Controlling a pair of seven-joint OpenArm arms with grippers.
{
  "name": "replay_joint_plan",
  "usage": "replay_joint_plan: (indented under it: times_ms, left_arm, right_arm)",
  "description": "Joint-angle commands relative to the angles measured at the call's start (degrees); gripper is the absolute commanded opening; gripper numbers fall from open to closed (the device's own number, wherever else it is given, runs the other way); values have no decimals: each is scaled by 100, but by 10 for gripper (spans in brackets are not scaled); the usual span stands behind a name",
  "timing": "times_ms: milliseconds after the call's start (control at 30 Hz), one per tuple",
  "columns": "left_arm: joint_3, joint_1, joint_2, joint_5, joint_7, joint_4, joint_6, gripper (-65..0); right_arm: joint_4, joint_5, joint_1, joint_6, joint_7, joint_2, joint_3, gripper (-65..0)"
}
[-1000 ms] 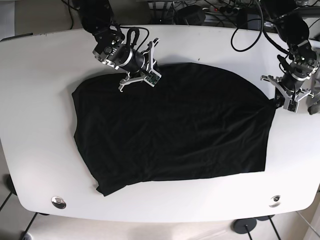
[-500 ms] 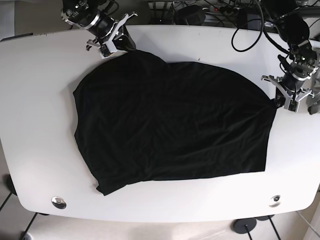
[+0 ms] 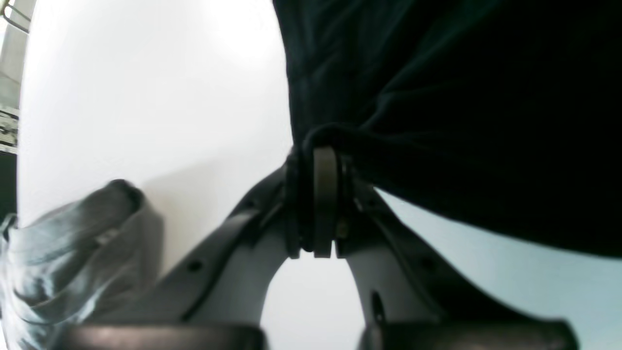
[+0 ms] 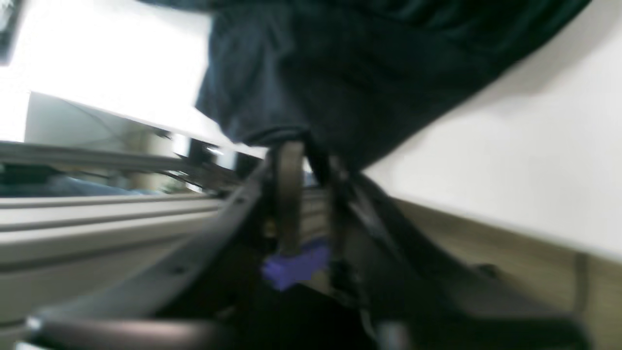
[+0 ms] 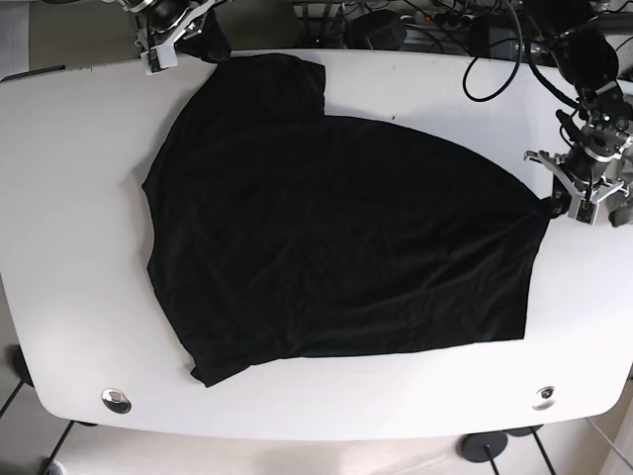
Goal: Fold the T-shirt properly
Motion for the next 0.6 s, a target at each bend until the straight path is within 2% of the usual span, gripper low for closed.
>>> replay_joint_plan:
  times_ms: [33,67,100,167,200,333,433,600]
  left_arm:
    - [-42,-47,-104,-93,-127,86,12,-650]
    - [-51,-38,-104,-93,-127,86,12,-650]
    - [-51,-38,-104,-84,-127,86,12,-650]
    - [-59,-21,-96,-84,-127,86,12,-650]
    - [-59,-12,-96,-84,-127,86,12,-650]
    - [-59,-3,-78,-84,-127,95,12,-650]
    - [-59,-3,-78,-76,-127,95,12,-650]
    - [-59,-3,-69,-76,-127,95,12,-650]
  right_arm:
    - [91,419,-54,20,136,32,186,-387]
    - [91,656,16,20,136,-12,379,-287]
    - [73,814,140,11,128,-21,485,-214]
    - [-296,1139,465,11,128,-21,722,-87]
    - [-472,1201,597,2,101,-21,757,-67]
    - [-1280,1236,1247,2,-356,-38,801,-106]
    - [-1694,1201,1467,-6,-374,-223,801,-117]
    - [-2036,1192,1616,-15,-382,-249,414,-117]
